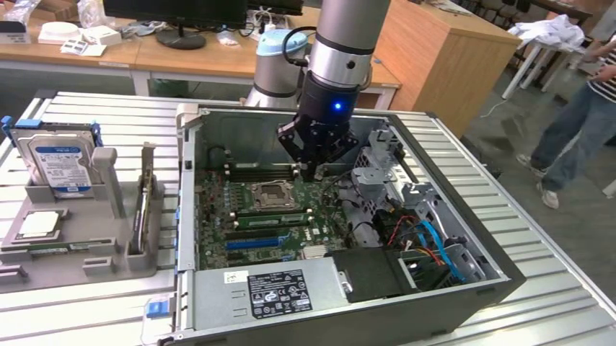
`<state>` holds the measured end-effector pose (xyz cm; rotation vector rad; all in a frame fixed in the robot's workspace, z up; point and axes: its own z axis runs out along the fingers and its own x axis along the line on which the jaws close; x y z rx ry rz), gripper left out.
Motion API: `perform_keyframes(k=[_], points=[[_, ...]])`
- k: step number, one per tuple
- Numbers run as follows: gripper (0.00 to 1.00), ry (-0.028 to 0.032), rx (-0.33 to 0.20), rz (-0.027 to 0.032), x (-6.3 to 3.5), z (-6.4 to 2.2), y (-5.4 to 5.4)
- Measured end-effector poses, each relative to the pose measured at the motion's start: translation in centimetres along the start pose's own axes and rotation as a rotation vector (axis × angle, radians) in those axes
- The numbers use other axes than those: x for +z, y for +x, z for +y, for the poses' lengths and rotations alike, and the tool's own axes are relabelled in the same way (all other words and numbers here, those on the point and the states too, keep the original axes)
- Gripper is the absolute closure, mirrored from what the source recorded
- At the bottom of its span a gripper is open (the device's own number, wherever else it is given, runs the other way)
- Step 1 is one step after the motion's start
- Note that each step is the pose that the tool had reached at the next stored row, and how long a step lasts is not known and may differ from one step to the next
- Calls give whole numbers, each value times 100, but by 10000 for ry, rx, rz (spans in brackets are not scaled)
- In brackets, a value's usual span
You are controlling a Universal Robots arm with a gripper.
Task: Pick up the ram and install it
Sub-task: 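Press down the ram until it locks into place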
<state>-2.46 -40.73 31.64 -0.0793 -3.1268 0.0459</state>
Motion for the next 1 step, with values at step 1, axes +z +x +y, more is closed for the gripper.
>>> perform_keyframes(k=[1], points=[[89, 0, 0, 0, 0, 0, 0]])
